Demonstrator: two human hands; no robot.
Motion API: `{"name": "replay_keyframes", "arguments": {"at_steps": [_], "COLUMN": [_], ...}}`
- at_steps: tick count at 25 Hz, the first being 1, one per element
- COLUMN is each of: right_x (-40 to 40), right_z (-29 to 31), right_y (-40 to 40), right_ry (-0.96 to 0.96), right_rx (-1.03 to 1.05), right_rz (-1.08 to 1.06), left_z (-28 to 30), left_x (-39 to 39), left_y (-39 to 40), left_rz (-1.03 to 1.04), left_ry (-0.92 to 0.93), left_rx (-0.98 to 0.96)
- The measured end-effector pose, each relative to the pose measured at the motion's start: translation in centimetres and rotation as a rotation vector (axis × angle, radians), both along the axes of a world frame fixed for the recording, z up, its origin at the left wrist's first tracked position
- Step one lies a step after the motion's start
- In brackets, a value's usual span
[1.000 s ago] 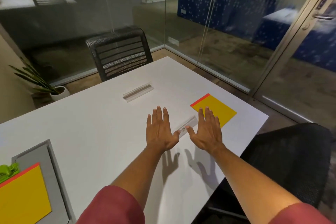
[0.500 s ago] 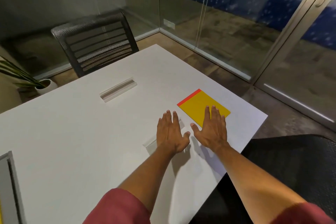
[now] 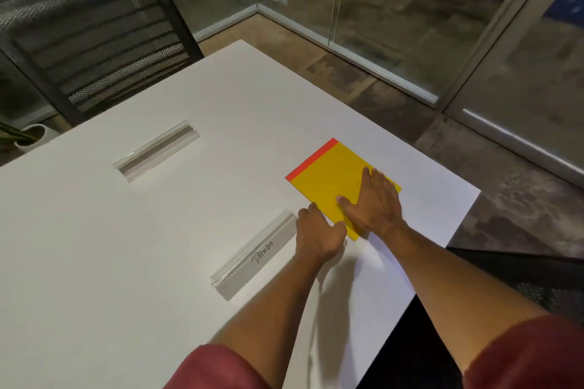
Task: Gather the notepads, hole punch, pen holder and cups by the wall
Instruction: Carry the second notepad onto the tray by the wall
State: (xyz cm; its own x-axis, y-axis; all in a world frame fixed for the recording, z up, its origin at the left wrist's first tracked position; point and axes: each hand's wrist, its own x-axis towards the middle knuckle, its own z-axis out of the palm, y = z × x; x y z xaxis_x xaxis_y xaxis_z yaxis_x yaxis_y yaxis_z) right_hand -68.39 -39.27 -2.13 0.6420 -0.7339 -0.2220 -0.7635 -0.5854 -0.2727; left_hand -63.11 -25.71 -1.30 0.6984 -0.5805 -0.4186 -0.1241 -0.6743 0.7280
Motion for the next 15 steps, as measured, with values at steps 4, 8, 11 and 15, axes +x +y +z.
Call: {"name": "replay_keyframes", "arguments": {"at_steps": [4,8,11,15], "right_x": [1.3,2.0,2.5,2.3], "right_z": [-1.0,-1.6,-1.5,-1.4], "right_y": [-3.4,-5.2,-5.8,-6.1], "right_ry": [0.015,0.025,0.004,-0.006], "right_rx": [0.081,0.155,0.204,0.191], "right_rz": [-0.044,-0.063,-0.094,-0.129], "left_z": [-0.7,-0.6,-0.7,-0.2], "left_x": [0.7,1.0,1.2,1.2], "left_y": [-2.0,-2.9,-3.1,-3.4], "left_rz": [0.173,0.253,0.263,0.427], "left_ry": [0.164,0.235,0.253,0.379], "left_rx": [-0.066,-0.078,-0.062,-0.139]}}
